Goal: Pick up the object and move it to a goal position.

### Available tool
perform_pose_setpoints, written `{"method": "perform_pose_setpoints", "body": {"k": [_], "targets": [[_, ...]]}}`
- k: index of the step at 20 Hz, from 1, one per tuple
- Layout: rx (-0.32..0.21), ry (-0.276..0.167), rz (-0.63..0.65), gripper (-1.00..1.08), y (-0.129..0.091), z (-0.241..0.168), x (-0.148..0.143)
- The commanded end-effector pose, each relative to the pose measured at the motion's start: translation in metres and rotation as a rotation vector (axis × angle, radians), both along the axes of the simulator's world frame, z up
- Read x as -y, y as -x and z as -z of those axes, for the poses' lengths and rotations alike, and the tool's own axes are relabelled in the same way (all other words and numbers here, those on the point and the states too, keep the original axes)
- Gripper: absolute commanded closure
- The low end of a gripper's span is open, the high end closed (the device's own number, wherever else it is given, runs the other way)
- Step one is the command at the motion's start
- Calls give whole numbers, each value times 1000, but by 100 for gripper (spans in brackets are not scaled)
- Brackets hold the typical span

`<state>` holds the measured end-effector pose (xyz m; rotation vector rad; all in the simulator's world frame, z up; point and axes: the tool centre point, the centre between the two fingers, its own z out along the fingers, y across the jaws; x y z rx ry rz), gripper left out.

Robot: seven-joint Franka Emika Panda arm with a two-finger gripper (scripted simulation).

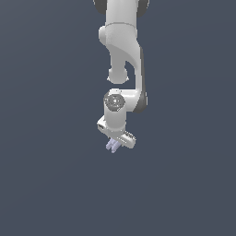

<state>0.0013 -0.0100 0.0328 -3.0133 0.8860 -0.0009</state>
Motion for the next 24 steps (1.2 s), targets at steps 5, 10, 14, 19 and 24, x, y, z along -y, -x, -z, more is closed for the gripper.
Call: {"method": "perform_pose_setpoints", "body": {"k": [5, 10, 14, 19, 24], "targets": [[0, 0, 0, 108, 0, -2, 0], [0, 0, 0, 108, 3, -16, -1], [0, 0, 0, 108, 6, -37, -1], [0, -1, 1, 108, 13, -76, -3], [0, -1, 1, 108, 21, -129, -5]]}}
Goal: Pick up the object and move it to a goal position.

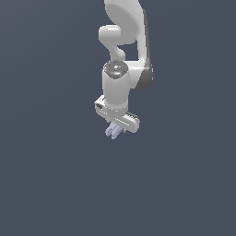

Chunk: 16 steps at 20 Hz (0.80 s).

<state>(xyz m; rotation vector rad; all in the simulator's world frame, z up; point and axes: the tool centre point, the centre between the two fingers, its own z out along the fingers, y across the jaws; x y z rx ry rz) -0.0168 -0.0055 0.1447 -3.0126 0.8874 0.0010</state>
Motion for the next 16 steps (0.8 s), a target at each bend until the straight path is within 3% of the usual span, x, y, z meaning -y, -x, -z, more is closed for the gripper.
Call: {"method": "perform_pose_setpoints", "body": {"k": [1, 16], "targets": [[1, 0, 0, 108, 5, -29, -1], [1, 2, 1, 108, 30, -206, -8]]}}
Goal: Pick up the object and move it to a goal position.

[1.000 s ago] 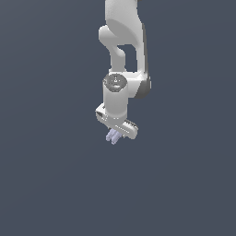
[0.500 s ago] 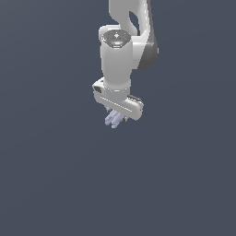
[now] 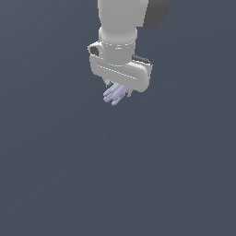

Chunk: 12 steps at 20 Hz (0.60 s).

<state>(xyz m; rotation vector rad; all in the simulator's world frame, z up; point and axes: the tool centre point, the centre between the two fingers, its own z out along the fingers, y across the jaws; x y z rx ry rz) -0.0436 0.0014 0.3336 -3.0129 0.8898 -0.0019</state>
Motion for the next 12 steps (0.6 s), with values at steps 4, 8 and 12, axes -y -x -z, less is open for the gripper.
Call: {"method": "perform_pose_setpoints", "body": {"k": [4, 8, 12], "targets": [[-1, 0, 0, 108, 8, -60, -2], [-1, 0, 0, 108, 12, -97, -4], [-1, 0, -1, 108, 14, -125, -6]]}}
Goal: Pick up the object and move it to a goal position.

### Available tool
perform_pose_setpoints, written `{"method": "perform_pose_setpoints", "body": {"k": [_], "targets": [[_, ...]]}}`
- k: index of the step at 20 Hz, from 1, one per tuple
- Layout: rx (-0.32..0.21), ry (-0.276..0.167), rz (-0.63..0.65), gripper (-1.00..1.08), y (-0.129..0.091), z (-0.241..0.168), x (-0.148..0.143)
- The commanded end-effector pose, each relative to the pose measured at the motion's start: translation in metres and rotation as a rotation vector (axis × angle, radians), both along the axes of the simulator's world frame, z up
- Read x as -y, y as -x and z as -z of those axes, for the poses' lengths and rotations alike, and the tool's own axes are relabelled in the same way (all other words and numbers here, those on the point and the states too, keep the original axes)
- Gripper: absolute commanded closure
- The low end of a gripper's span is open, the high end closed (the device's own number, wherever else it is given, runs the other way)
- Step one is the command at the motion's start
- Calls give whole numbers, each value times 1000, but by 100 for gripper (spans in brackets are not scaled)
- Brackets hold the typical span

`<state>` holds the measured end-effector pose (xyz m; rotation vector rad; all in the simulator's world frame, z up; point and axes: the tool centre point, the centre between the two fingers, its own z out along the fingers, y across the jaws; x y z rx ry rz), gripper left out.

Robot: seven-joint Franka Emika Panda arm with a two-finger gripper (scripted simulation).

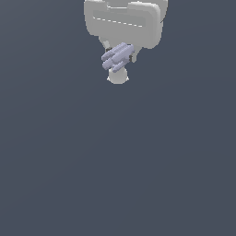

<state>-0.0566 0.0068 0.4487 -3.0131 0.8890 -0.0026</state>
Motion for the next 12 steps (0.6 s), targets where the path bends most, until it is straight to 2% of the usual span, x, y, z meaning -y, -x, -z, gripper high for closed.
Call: {"method": "perform_pose_setpoints", "body": {"k": [1, 12], "targets": [[-2, 0, 0, 108, 2, -16, -1], [-2, 0, -1, 108, 3, -44, -2]]}}
